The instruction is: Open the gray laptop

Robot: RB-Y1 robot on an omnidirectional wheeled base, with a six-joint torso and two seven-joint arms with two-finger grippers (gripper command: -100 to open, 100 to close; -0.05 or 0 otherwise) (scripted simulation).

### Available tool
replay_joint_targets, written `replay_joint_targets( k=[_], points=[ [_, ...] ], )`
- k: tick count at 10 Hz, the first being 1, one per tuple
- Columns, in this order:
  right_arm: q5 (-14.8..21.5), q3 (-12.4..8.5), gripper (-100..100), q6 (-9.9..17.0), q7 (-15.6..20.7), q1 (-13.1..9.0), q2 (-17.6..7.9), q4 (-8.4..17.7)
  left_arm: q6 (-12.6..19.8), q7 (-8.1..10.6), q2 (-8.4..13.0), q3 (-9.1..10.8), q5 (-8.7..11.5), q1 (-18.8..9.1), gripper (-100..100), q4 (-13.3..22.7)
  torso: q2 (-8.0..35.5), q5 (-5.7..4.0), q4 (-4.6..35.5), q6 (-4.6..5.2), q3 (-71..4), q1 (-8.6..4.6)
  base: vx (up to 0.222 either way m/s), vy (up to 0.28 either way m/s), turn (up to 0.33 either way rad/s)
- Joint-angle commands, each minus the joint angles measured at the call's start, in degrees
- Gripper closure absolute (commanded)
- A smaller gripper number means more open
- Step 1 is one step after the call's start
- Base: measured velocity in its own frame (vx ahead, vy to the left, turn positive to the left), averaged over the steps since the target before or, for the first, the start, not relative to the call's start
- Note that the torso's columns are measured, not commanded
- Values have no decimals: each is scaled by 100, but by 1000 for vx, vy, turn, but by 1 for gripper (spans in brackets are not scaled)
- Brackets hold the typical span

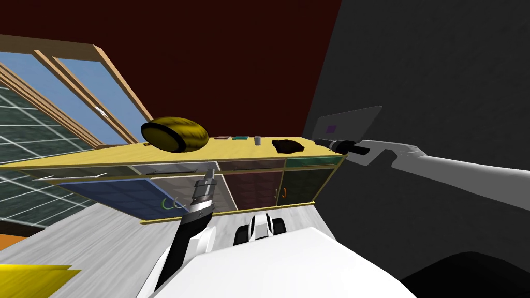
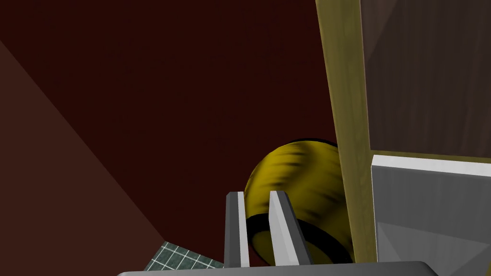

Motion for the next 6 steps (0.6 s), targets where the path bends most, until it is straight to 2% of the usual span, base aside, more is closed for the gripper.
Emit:
replay_joint_targets(
  k=[1,3,6],
  points=[
    [113,2,-100,13,113,29,6,16,0,0,0,0,0,0,0,0,-3,1,0,3,-1,6,-19,-111,-17],
    [214,7,-100,-10,216,52,7,46,0,0,1,1,0,1,0,0,-2,-14,0,2,-1,-38,-11,-182,-4],
    [441,19,-100,-62,444,104,14,117,0,0,1,2,0,0,0,0,7,0,2,1,4,0,-25,-192,-9]
  ],
)
